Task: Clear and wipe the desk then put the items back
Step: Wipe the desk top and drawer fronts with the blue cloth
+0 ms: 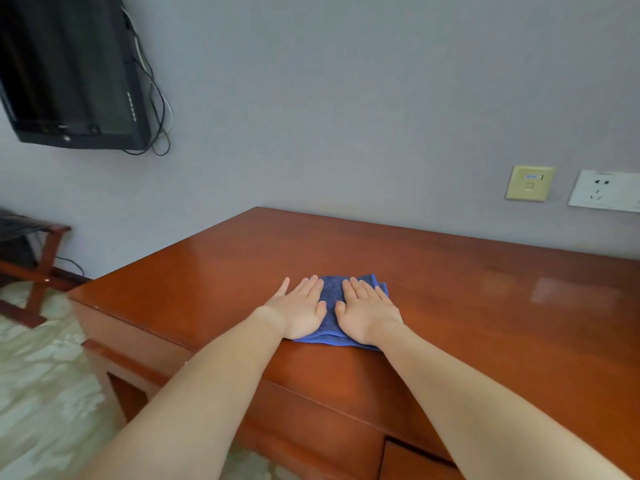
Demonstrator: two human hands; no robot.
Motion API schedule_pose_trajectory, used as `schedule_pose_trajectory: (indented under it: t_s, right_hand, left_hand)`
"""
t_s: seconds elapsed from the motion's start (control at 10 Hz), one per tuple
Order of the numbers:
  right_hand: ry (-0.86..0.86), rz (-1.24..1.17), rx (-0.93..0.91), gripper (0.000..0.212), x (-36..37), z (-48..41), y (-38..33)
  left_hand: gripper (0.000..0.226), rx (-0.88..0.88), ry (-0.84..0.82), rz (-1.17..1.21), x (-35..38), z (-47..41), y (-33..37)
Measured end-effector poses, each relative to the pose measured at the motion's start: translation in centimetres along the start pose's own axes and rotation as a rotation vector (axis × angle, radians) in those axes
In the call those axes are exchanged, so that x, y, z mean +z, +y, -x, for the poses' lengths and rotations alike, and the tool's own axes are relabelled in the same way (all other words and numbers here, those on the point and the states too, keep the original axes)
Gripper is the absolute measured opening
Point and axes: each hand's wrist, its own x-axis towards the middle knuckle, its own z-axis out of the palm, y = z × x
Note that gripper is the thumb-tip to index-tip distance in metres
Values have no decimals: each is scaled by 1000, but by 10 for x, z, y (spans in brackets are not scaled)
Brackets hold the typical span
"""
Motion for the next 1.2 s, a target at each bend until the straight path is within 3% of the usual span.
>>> schedule_pose_trajectory:
  t_s: [0.5,1.2]
  right_hand:
    - [-16,12,-62,60,9,87,-35]
    - [-22,-9,-92,61,6,42,-33]
  left_hand:
    - [58,-53,-16,4,13,104,14]
    - [58,-51,-20,-40,5,64,-8]
